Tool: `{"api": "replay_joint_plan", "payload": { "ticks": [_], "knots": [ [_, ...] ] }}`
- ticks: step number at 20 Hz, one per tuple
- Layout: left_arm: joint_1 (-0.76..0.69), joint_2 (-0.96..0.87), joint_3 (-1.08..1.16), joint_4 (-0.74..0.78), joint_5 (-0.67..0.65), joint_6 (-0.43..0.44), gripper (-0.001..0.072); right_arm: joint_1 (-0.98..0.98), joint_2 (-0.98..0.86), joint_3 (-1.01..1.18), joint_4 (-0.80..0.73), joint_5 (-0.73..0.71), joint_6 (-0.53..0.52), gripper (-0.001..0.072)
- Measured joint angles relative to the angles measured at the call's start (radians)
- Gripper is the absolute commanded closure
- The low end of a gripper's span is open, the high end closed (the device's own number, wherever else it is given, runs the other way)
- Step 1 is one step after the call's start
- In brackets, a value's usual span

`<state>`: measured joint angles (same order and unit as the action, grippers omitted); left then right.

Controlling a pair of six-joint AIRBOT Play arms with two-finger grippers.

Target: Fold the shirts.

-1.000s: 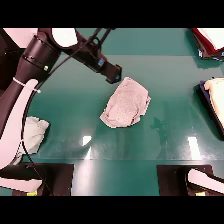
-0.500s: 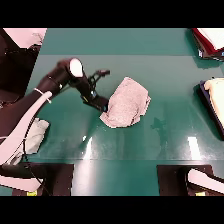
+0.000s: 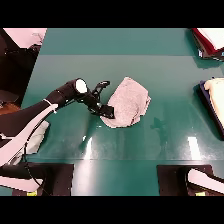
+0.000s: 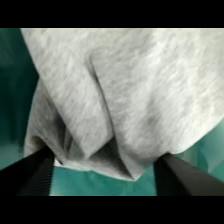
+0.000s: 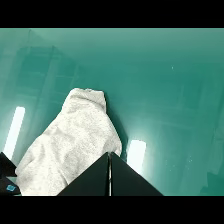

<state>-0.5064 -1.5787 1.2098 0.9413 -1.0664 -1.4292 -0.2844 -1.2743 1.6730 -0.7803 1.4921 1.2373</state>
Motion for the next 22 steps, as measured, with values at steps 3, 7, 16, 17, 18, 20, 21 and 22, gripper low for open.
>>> {"api": "replay_joint_plan", "payload": {
  "ticks": [3,7,16,17,18,20,21,22],
  "knots": [
    [-0.006,0.000,-0.005,-0.010,0.033,-0.009,0.0681,0.000,0.000,0.000,0.000,0.000,0.000,0.0695],
    [0.022,0.019,0.053,0.054,-0.024,-0.011,0.0680,0.014,0.000,-0.022,0.001,-0.004,0.000,0.0693],
    [0.228,0.209,0.273,0.212,-0.187,-0.011,0.0680,0.259,-0.138,-0.328,0.001,-0.156,0.000,0.0036],
    [0.236,0.220,0.279,0.217,-0.196,-0.011,0.0680,0.306,-0.177,-0.354,0.002,-0.186,0.000,0.0036],
    [0.242,0.228,0.283,0.223,-0.207,-0.011,0.0680,0.354,-0.219,-0.373,0.002,-0.216,0.000,0.0037],
    [0.252,0.239,0.288,0.229,-0.219,-0.010,0.0680,0.443,-0.296,-0.395,0.011,-0.278,-0.002,0.0038],
    [0.255,0.241,0.289,0.230,-0.222,-0.010,0.0680,0.483,-0.331,-0.402,0.026,-0.308,-0.008,0.0050],
    [0.256,0.244,0.290,0.232,-0.225,-0.011,0.0680,0.521,-0.363,-0.407,0.051,-0.330,-0.016,0.0062]
  ]
}}
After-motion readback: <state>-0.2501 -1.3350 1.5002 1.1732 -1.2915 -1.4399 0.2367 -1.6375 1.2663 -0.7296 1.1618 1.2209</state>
